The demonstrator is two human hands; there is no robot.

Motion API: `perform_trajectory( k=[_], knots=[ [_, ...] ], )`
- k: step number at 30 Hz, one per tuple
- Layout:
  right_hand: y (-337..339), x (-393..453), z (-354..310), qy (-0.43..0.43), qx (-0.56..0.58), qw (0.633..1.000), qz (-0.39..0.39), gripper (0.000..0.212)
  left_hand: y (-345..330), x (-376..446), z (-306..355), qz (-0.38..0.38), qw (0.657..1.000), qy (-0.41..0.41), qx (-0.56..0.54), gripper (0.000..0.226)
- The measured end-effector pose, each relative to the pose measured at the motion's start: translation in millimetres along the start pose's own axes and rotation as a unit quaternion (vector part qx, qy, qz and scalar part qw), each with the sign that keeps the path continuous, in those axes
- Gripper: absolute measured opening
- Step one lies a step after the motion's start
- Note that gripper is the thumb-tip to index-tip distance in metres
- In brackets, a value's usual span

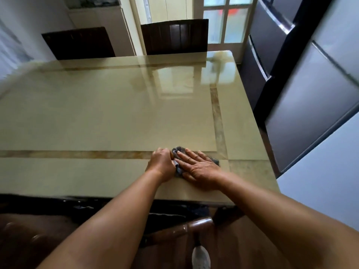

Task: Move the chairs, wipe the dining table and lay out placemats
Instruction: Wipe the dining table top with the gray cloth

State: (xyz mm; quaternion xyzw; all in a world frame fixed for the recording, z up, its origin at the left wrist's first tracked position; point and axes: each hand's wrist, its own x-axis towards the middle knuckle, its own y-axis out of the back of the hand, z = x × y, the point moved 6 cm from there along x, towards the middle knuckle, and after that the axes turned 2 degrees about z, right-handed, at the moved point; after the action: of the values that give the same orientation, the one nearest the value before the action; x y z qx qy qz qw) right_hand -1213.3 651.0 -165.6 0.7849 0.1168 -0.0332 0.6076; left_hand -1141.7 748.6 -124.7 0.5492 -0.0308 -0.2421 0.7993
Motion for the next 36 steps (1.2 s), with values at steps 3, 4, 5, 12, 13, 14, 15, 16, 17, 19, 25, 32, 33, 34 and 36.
perform_trajectory(
  k=[3, 4, 5, 12, 13, 14, 15, 16, 17, 19, 25, 32, 33, 34, 36],
  knots=[
    [-4.7, -27.2, 4.2, 0.001, -0.003, 1.0, -0.002, 0.057, -5.7, -17.4, 16.9, -0.034, 0.999, -0.015, -0.008, 0.018],
    [-5.0, -35.8, 8.0, 0.001, -0.006, 1.0, -0.003, 0.057, -7.9, -20.6, 24.6, -0.042, 0.999, -0.026, -0.01, 0.016],
    [-4.9, -44.6, 13.3, 0.001, -0.009, 1.0, -0.004, 0.057, -10.2, -23.8, 33.3, -0.05, 0.998, -0.037, -0.009, 0.013],
    [1.5, -80.5, 58.7, -0.005, -0.031, 0.999, -0.018, 0.057, -34.8, -21.0, 80.5, -0.081, 0.992, -0.095, -0.011, 0.013],
    [5.0, -78.6, 66.6, -0.009, -0.034, 0.999, -0.019, 0.057, -36.5, -14.8, 84.5, -0.076, 0.993, -0.093, -0.019, 0.014],
    [9.8, -74.0, 73.3, -0.011, -0.036, 0.999, -0.023, 0.057, -37.8, -7.5, 87.9, -0.068, 0.993, -0.092, -0.025, 0.016],
    [15.2, -66.6, 84.2, -0.016, -0.034, 0.999, -0.028, 0.056, -39.4, 2.5, 92.6, -0.063, 0.994, -0.086, -0.035, 0.018],
    [19.1, -61.7, 88.9, -0.023, -0.03, 0.999, -0.029, 0.056, -39.5, 7.1, 94.2, -0.055, 0.995, -0.08, -0.039, 0.02],
    [26.1, -47.1, 112.6, -0.024, -0.025, 0.999, -0.023, 0.056, -43.8, 29.8, 108.3, -0.043, 0.996, -0.072, -0.041, 0.022],
    [29.6, -35.7, 116.4, -0.029, -0.031, 0.999, -0.024, 0.055, -43.6, 36.5, 107.3, -0.02, 0.997, -0.062, -0.038, 0.026],
    [56.6, 28.3, 187.1, -0.017, -0.01, 1.0, -0.007, 0.055, -42.0, 113.2, 131.9, 0.098, 0.995, -0.029, -0.016, 0.025],
    [93.7, 107.8, 247.2, -0.015, 0.006, 1.0, 0.008, 0.055, -19.5, 198.4, 135.1, 0.158, 0.987, 0.028, -0.017, 0.036],
    [98.0, 118.4, 252.6, -0.018, 0.007, 1.0, 0.009, 0.055, -16.4, 207.2, 132.3, 0.161, 0.986, 0.037, -0.021, 0.038],
    [101.8, 127.9, 257.6, -0.023, 0.007, 1.0, 0.01, 0.054, -13.6, 215.0, 129.5, 0.163, 0.985, 0.043, -0.022, 0.04],
    [109.5, 148.9, 269.6, -0.033, 0.01, 0.999, 0.013, 0.054, -8.7, 233.1, 126.4, 0.164, 0.985, 0.047, -0.02, 0.042]
  ],
)
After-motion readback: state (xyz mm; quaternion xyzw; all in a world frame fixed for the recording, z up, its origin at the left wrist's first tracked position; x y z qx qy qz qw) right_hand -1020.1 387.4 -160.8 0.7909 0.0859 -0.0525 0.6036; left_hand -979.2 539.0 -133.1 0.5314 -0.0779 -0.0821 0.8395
